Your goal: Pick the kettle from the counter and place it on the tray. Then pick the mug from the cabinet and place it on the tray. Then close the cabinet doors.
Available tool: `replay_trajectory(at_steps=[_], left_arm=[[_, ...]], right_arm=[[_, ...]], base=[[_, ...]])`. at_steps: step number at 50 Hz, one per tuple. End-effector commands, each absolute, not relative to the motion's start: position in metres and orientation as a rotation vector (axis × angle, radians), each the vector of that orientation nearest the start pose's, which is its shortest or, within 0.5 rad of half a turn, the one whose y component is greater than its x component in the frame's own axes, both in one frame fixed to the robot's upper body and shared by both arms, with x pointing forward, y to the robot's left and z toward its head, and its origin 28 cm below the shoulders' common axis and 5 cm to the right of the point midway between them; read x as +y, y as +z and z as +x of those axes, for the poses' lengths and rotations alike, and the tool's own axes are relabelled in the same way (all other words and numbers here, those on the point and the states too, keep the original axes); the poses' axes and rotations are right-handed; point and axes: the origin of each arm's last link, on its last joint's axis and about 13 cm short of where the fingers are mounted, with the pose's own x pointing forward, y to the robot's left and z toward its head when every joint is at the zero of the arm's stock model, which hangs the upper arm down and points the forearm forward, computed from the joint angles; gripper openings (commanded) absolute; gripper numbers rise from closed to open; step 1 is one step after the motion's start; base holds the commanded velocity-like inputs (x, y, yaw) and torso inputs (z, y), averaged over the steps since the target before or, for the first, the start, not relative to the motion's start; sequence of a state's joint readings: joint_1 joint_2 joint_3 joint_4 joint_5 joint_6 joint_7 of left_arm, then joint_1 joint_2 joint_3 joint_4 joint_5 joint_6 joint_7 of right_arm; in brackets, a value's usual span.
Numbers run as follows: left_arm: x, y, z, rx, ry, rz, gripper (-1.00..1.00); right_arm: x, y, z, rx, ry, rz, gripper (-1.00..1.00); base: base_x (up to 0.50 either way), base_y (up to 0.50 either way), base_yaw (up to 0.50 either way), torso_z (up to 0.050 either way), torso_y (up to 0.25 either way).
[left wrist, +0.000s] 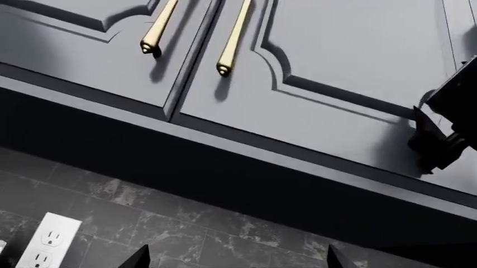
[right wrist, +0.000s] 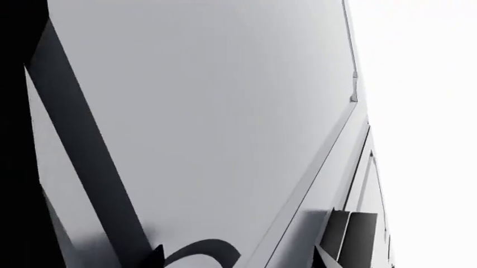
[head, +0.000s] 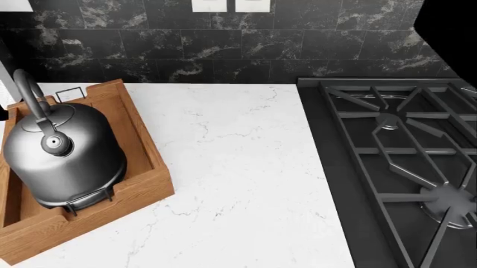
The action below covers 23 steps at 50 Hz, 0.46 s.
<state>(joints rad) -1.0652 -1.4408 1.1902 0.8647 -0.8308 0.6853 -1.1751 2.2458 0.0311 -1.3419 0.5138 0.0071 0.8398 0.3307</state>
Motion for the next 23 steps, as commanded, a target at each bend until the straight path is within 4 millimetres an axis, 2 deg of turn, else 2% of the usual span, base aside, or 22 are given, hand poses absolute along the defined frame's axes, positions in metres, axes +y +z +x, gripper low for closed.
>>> replay_trajectory(at_steps=[1,8,17,23], left_arm=[[0.26,0.276,0.143,-0.805,-0.032,-0.29,1.0],[0.26,0.275,0.144,-0.803,-0.031,-0.29,1.0],[0.26,0.275,0.145,-0.799,-0.033,-0.289,1.0],[0.259,0.276,0.145,-0.799,-0.035,-0.287,1.0]], right_arm=[[-0.022,0.473,0.358,-0.483,-0.37,-1.206,1.0],[-0.023,0.487,0.344,-0.544,-0.337,-1.051,1.0],[-0.027,0.518,0.295,-0.705,-0.266,-0.769,1.0],[-0.036,0.529,0.262,-0.759,-0.209,-0.632,1.0]], base=[[0.0,0.0,0.0,0.0,0.0],[0.0,0.0,0.0,0.0,0.0],[0.0,0.0,0.0,0.0,0.0],[0.0,0.0,0.0,0.0,0.0]])
